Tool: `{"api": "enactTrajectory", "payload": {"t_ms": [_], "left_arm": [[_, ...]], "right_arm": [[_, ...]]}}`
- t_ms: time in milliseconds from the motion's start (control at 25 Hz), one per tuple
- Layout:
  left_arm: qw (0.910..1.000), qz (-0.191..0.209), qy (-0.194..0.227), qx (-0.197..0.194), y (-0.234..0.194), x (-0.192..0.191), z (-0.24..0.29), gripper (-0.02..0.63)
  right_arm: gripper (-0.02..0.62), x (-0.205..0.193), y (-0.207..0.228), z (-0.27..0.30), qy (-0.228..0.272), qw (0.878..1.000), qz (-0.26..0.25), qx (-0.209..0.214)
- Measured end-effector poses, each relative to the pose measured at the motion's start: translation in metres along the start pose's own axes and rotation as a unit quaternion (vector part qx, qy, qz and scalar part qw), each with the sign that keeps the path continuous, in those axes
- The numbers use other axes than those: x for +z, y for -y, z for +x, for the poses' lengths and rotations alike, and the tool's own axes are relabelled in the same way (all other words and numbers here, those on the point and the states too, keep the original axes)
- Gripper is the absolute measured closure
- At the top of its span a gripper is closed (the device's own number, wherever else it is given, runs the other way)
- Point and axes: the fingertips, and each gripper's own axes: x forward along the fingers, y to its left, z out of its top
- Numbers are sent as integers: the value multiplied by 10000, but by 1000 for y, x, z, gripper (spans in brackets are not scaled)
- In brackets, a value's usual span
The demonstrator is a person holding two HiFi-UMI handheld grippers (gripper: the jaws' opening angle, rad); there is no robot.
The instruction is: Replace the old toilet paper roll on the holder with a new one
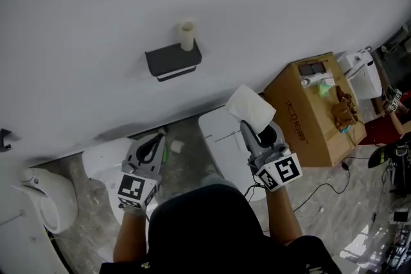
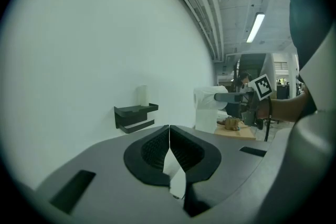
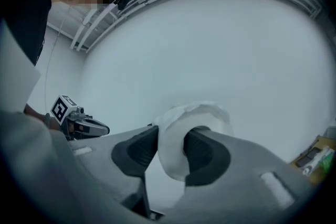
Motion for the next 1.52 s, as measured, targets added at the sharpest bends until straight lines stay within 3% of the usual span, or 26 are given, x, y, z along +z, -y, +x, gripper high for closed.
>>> {"api": "enactTrajectory", "payload": {"t_ms": [400,680,1200,1360,1520], "left_arm": [[9973,134,-120,713,-2,32,44,592],[9953,246,-384,856,1,32,50,592],[9939,403,-634,804,-48,49,70,591],[9936,642,-703,614,-59,61,91,591],[9873,1170,-1044,261,-60,68,118,591]], "right_arm": [[451,9,40,50,50,9960,270,846],[451,10,42,67,93,9929,433,1108],[451,11,39,75,44,9966,338,751],[451,8,37,76,45,9974,366,614],[451,5,37,75,6,9980,359,530]]}}
